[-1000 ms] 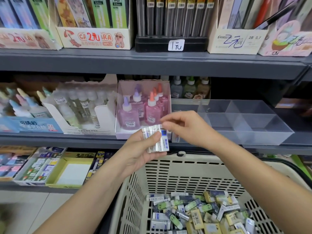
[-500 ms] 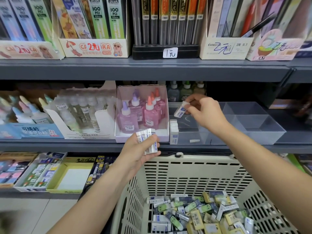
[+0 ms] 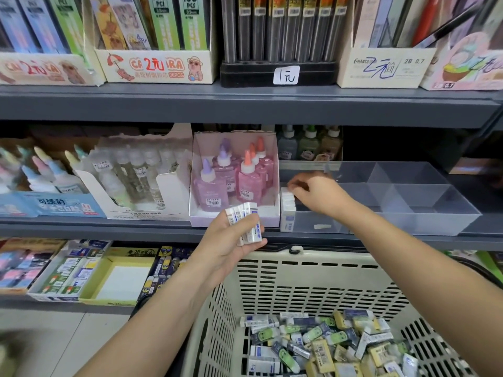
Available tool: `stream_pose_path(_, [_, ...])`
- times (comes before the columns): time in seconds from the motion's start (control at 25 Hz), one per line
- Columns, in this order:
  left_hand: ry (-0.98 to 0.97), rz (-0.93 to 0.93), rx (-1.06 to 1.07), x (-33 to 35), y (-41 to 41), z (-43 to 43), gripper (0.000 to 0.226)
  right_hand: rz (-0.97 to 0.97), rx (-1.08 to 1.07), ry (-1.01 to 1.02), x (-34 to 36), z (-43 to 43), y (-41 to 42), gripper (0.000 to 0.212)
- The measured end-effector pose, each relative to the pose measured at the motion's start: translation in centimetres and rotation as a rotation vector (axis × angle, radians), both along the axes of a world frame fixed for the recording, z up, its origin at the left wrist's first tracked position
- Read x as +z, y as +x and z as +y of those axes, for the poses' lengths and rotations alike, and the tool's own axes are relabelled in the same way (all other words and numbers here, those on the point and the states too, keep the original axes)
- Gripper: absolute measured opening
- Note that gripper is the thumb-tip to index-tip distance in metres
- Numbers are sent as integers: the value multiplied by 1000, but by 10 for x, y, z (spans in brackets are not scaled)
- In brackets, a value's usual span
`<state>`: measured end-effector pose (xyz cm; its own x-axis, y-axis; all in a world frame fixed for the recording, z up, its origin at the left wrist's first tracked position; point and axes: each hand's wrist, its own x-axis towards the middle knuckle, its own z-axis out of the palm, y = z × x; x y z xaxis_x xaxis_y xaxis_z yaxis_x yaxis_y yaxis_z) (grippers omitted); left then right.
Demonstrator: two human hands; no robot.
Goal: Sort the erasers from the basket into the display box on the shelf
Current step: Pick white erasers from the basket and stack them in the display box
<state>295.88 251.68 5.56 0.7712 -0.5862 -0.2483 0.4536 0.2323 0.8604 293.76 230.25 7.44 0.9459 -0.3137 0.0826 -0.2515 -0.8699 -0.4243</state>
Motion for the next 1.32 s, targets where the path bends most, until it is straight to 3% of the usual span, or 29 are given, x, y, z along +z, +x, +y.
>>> stream_pose_path(0.16, [-62,66,-11,4,-2,-1,18,-236,-54,-65,12,14,-16,19])
stream_pose_path(0.24, [-74,56,-33,5,-5,-2,19,-319,6,129,21,32,-28,17])
stream_pose_path(0.32, [-66,29,-45,5,-9,-2,19,-262,114,345,29,50,-38,14])
stream_pose_path(0.44, [-46,-28,-62,5,-14,-2,19,-130,194,409,31,61,-45,6])
stream_pose_path(0.68, [-48,-38,-67,8,-19,-3,17,-194,62,654,42,40,-54,25])
stream_pose_path(0.84, [-27,-7,-24,7,-21,-3,14,-44,117,643,25,56,-58,13])
stream_pose_path(1.0, [-8,19,23,4,-17,-2,14,-167,22,738,22,46,-66,16])
stream_pose_path(1.32, [35,-5,17,1,-19,-3,13,-87,-61,589,3,21,-107,11])
